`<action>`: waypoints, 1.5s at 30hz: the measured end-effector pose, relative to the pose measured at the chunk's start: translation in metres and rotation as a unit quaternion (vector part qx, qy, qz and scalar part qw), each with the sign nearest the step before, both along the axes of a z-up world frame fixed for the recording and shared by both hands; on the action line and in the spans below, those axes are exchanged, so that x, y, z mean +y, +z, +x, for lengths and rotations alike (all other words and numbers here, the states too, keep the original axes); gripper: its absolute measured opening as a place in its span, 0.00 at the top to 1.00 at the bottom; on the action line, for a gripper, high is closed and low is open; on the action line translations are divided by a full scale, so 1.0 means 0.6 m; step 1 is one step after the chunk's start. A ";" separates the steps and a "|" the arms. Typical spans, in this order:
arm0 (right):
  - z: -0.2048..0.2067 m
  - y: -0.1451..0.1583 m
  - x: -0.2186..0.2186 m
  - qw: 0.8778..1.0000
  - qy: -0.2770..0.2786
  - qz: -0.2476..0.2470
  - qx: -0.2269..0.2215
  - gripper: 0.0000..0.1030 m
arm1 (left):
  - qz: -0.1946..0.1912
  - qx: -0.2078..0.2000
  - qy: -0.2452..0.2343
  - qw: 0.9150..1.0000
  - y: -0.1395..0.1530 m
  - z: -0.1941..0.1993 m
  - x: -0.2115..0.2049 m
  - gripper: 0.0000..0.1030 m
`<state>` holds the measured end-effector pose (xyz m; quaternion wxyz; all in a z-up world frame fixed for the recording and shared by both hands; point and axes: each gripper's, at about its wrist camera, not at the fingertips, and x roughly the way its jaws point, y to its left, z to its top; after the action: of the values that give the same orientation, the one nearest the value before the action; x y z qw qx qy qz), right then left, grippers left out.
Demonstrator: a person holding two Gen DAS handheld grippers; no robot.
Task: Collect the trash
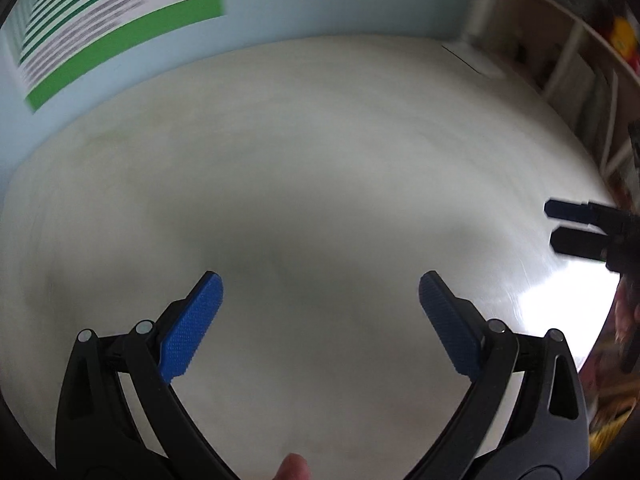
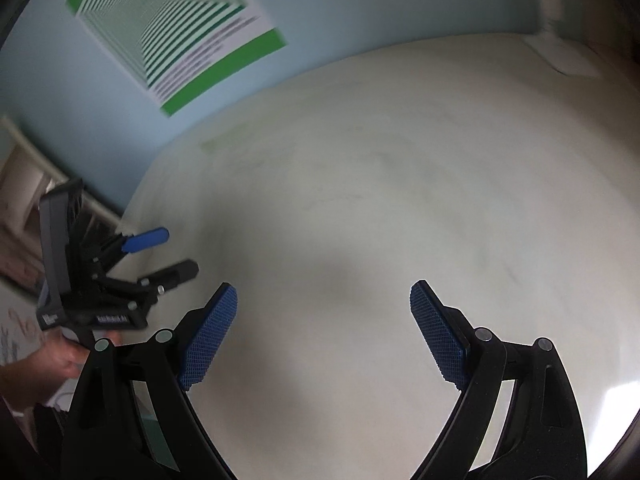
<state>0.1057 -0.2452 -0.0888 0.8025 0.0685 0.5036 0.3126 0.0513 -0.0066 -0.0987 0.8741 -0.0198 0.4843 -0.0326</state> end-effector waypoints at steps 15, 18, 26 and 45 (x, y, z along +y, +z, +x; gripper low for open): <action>0.050 -0.005 0.054 0.995 0.082 -0.045 -0.020 0.15 | 0.000 0.003 0.177 0.984 0.003 -0.032 0.077 0.07; 0.056 -0.011 0.037 0.997 0.071 -0.032 -0.010 0.15 | 0.001 0.003 0.194 0.981 0.003 -0.030 0.056 0.07; 0.069 -0.018 0.024 0.998 0.059 -0.026 -0.010 0.15 | 0.023 -0.003 0.208 0.978 0.010 -0.050 0.063 0.07; 0.073 -0.030 0.001 0.999 0.027 -0.022 -0.006 0.15 | 0.030 0.000 0.176 0.984 0.005 -0.014 0.066 0.07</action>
<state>0.1496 -0.2443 -0.1069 0.7981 0.0354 0.5073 0.3233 0.0428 0.0328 -0.0958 0.8661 -0.0788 0.4743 0.1363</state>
